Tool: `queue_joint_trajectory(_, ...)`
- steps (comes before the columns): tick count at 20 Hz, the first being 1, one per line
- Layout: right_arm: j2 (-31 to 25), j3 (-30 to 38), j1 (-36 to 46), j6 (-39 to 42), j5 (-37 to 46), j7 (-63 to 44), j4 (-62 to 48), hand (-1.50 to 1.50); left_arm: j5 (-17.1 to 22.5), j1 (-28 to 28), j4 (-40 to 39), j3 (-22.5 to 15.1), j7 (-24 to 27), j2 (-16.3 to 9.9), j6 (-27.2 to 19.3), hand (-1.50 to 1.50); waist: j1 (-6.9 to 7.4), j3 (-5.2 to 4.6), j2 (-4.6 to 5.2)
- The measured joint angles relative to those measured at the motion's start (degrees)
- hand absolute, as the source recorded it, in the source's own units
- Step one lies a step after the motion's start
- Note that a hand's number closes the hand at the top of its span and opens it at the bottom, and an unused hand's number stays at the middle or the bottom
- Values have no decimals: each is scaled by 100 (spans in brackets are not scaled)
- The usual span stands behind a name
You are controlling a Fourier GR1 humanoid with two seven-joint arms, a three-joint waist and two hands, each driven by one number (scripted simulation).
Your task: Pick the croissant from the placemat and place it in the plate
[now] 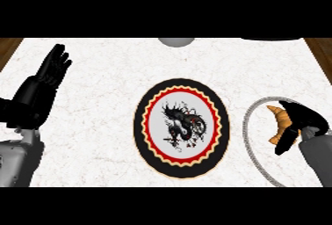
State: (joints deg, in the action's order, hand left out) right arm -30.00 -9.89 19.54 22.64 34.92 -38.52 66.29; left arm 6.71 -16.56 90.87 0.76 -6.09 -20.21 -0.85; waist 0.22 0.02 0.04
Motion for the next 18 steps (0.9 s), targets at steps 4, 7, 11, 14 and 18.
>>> queue_joint_trajectory(4, 122, -7, 61, -484, 343, 377, -131, 150, -67, 45, 54, 24, -25, 52, 32, 0, -3, -27, -18)
queue_joint_trajectory(7, 44, -1, 59, -973, 646, 794, -196, 150, -92, -21, 9, 39, -59, 71, 72, 0, -5, -28, -19)
queue_joint_trajectory(11, 34, -30, 58, -1479, 1068, 869, -81, 150, -120, 19, 103, 76, -101, 106, 83, 0, -15, -19, -18)
queue_joint_trajectory(14, 11, 10, -761, -1926, 1224, 488, 717, 150, -89, 179, 120, 207, -102, 44, 81, 0, -203, -63, -103)
queue_joint_trajectory(18, -63, 91, -2006, -2547, 1449, 135, 1579, 150, -66, 410, 164, 415, -105, -52, 19, 0, -545, -78, -202)
